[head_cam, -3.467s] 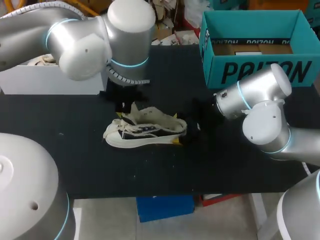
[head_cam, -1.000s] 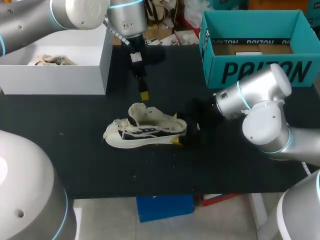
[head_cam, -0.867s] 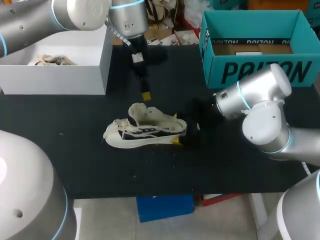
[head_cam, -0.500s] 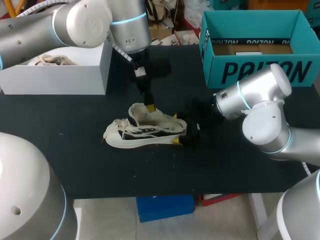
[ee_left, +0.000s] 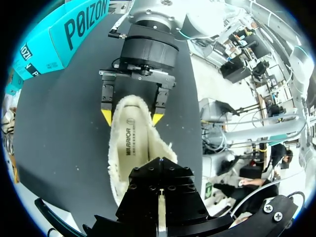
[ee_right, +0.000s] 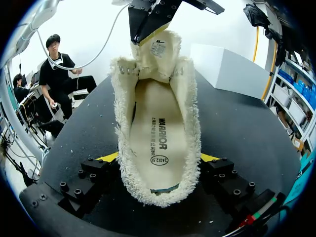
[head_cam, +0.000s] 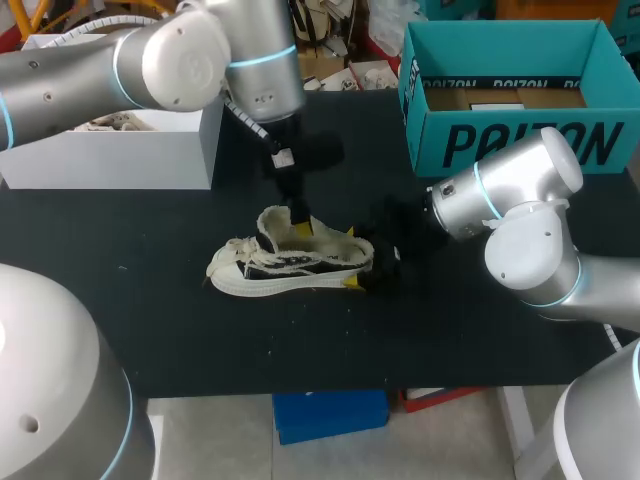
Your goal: Take the shoe out of the shoebox, open the shoe tongue, remove and reinsert the insole, then place the shoe into the shoebox
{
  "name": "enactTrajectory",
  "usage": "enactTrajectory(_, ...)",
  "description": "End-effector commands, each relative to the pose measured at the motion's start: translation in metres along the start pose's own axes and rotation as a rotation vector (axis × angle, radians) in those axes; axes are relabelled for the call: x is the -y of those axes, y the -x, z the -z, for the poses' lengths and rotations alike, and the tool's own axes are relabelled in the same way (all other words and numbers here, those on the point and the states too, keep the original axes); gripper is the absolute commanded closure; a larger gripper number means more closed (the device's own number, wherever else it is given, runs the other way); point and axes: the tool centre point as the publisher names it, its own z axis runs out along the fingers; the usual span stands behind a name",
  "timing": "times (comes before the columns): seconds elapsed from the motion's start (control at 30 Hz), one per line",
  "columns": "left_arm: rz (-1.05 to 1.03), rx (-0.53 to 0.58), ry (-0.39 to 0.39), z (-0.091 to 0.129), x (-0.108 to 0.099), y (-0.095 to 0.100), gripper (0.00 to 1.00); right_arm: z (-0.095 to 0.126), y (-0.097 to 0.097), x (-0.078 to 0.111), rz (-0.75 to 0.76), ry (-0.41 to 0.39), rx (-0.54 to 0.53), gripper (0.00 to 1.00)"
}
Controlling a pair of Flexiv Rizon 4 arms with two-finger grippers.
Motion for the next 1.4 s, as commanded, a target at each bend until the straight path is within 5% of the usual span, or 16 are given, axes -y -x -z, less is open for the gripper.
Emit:
enactTrajectory(0.03, -0.001, -0.002, 0.003, -0.001, 0.001, 0.002, 1.0, -0.002, 0.0, 0.002, -0.001, -0.002, 0.001, 1.0)
enactTrajectory(0.47, -0.127, 0.013, 0.053, -0.008, 0.005, 0.015, 1.0, -0.002, 0.0, 0.002, -0.001, -0.002, 0.001, 1.0)
enactTrajectory(1.4, -0.108, -0.053, 0.092, -0.062, -0.012, 0.029, 1.0, -0.002, 0.0, 0.002, -0.001, -0.002, 0.001, 1.0)
